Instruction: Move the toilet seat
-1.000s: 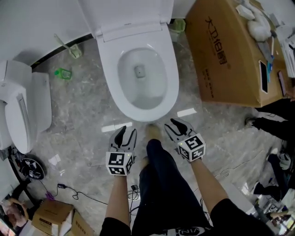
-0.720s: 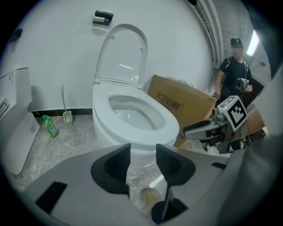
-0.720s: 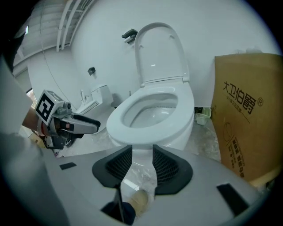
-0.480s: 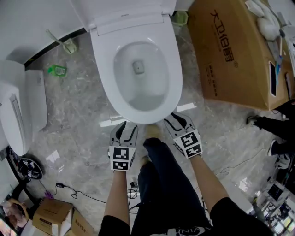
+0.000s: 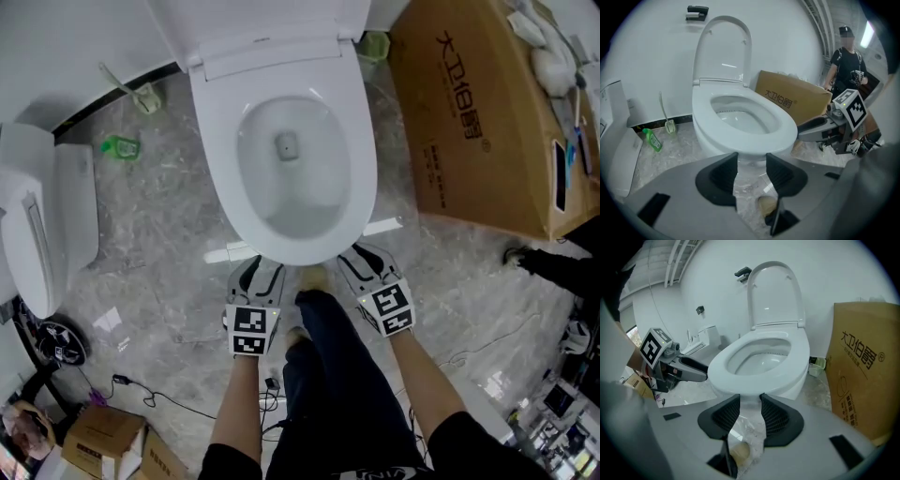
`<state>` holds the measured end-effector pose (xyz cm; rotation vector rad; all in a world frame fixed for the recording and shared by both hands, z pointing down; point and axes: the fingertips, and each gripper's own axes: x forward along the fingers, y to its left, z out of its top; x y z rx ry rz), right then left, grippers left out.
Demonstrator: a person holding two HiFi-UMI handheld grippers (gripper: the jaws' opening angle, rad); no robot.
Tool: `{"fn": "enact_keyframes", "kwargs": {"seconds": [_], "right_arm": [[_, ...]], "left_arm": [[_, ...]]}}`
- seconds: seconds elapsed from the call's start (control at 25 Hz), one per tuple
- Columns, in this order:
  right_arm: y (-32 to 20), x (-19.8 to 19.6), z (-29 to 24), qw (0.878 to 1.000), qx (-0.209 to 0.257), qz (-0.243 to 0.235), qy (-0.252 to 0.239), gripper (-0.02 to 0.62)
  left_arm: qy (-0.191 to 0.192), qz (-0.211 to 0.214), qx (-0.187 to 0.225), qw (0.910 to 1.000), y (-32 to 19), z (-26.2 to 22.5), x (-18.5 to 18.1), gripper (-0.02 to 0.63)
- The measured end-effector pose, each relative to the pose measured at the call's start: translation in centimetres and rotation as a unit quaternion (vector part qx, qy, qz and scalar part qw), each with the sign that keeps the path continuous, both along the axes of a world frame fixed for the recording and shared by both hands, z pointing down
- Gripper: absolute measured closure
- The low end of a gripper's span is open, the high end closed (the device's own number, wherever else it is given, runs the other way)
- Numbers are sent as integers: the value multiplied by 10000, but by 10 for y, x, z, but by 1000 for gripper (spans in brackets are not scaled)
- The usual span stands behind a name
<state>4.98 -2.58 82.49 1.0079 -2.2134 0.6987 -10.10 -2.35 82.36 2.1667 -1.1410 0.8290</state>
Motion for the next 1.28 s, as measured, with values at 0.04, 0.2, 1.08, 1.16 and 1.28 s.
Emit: {"fn": "enact_keyframes", "kwargs": {"seconds": [0.04,0.2,1.08,1.16,1.28], "right_arm": [[0,0,-2,10000,26,7,-30,443],[2,2,-18,9998,108,118,-119,453],[-44,-1,-199,9924,672,314,-984,465],[-53,0,-216,9892,828,356,-1155,467],[-65,-2,-237,9860,994,319,-1301,477]], "left_arm": [[30,-38,17,10000,0,-2,0,416],[110,-106,72,9999,2,-16,2,416],[331,-488,875,9944,-43,-199,1,433],[240,-520,1037,9930,-51,-218,3,462],[286,-713,1141,9905,-61,-239,2,488]]}}
